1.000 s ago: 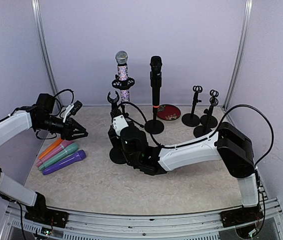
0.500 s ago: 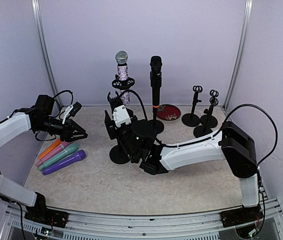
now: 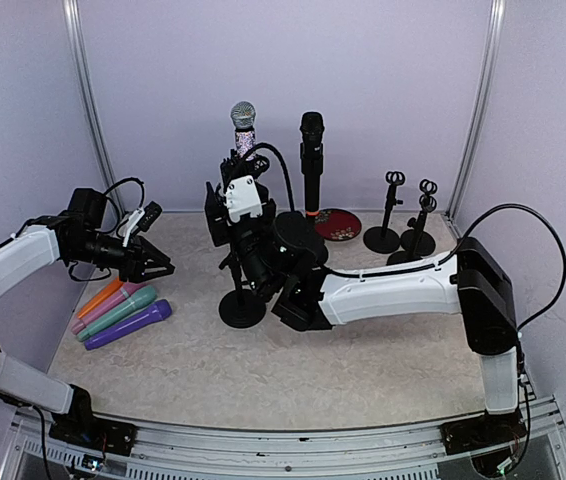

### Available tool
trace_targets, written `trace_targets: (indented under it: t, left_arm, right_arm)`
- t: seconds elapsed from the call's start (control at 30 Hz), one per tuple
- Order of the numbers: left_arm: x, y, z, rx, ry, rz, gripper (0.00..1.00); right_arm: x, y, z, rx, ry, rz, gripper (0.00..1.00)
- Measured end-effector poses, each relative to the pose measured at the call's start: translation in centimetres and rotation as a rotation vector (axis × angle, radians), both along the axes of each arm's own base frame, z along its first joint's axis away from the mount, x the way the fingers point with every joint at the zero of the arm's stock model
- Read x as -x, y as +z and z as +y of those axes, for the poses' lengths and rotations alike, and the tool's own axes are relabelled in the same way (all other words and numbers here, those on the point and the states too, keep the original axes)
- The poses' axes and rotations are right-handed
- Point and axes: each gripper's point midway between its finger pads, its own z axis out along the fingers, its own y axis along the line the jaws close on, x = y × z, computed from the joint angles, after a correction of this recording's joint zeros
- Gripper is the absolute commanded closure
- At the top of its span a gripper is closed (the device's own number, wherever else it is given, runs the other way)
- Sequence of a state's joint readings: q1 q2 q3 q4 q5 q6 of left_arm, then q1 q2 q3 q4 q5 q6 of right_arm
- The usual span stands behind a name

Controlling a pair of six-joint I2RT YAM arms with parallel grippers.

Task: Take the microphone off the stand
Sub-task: Move the microphone stand to the center of the board.

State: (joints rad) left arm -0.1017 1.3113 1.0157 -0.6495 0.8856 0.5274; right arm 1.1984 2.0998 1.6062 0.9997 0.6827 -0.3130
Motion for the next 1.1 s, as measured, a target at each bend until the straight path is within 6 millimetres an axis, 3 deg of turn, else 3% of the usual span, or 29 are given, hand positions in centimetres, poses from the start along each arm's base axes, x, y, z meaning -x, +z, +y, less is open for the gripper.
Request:
trace_targets:
  t: [0.1, 0.23, 0.37, 0.83, 1.1]
  left_arm:
    - [0.0, 0.1, 0.0, 0.000, 0.001, -0.002, 0.58]
    - [0.1, 0.4, 0.0, 0.000, 0.001, -0.014, 0.57]
    - [0.2, 0.6, 0.1, 0.000, 0.002, -0.022, 0.57]
    - [0.1, 0.7, 0.1, -0.008, 0.007, -0.029, 0.57]
    - [0.0, 0.9, 0.2, -0.010, 0.009, -0.037, 0.56]
  right_arm:
    - [-0.1, 0.7, -0.1, -0.010, 0.000, -0.008, 0.57]
    - [-0.5, -0.1, 0.3, 0.015, 0.011, 0.018, 0.36]
    - [-0.8, -1.5, 0.9, 0.059, 0.023, 0.056, 0.35]
    - [-1.3, -2.0, 0.9, 0.075, 0.023, 0.072, 0.81]
    - [-2.1, -1.9, 0.4, 0.084, 0.172, 0.086, 0.87]
